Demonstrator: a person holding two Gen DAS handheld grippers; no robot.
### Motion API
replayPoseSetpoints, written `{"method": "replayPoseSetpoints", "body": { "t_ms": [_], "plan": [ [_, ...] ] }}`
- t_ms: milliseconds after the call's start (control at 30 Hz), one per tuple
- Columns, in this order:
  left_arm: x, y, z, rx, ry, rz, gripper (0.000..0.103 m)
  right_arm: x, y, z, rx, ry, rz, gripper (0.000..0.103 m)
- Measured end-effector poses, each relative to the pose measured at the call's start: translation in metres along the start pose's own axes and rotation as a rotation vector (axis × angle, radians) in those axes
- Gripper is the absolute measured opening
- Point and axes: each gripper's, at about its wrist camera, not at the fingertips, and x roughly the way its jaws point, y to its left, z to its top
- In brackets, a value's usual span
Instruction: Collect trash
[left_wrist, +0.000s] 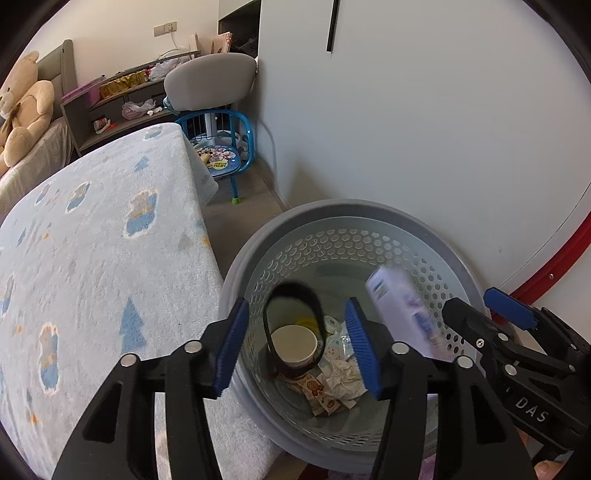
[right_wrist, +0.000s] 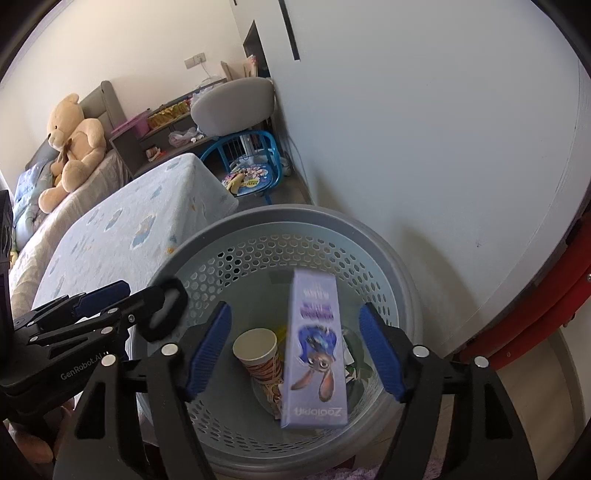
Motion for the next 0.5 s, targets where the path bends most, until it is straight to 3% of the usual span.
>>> {"method": "replayPoseSetpoints", "body": {
  "t_ms": [133,500],
  "plan": [
    [-0.0042,0.0018,-0.0004,-0.010,-0.012,0.021,0.064,0.0018,-0.0010,-0.0005,0.003,0.006,0.000,0.072],
    [-0.0102,0.0048,-0.0041,-0.015,-0.019,0.052,0.070,0.0011,-0.0011,-0.0063,0.008,0.021,0.004,0.073]
  ]
}}
